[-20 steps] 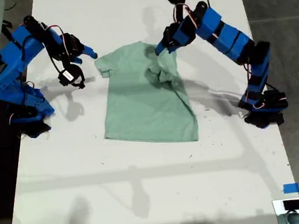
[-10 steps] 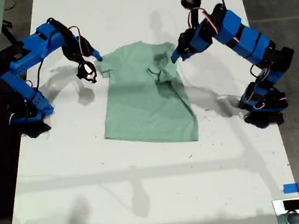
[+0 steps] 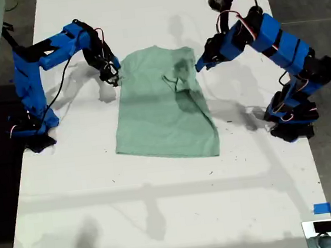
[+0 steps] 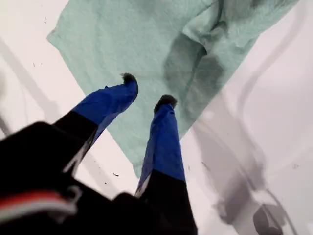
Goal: Fold t-shirt
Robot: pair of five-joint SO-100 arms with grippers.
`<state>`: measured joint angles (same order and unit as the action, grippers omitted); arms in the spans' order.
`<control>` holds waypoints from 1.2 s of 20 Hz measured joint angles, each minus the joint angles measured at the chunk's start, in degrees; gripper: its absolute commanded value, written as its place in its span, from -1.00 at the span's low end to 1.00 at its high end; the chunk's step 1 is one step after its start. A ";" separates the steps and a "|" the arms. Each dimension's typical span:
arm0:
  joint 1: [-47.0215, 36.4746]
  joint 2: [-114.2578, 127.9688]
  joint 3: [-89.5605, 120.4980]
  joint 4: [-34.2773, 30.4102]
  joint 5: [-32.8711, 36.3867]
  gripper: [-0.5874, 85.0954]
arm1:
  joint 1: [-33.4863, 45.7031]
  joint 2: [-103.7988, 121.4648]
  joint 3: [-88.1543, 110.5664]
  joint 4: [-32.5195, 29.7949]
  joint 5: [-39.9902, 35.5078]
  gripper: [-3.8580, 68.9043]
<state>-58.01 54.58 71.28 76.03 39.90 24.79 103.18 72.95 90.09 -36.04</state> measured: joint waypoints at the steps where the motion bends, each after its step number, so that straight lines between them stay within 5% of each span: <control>1: -0.09 -2.99 -4.66 2.99 0.18 -0.85 | 0.00 0.70 0.79 0.00 0.26 -0.57; 3: -0.26 -8.17 -13.54 6.94 -0.35 -0.98 | 0.00 2.29 2.29 -0.44 0.62 -0.58; 16: 0.00 10.46 -11.07 10.99 -0.35 -0.99 | 0.00 12.22 14.15 -4.04 2.46 -0.60; 24: 20.04 8.96 -13.97 -2.90 -3.87 -0.99 | 0.09 19.16 20.48 -4.48 3.78 -0.62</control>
<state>-37.97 63.54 57.30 73.12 36.04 24.87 122.34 93.43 85.61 -32.26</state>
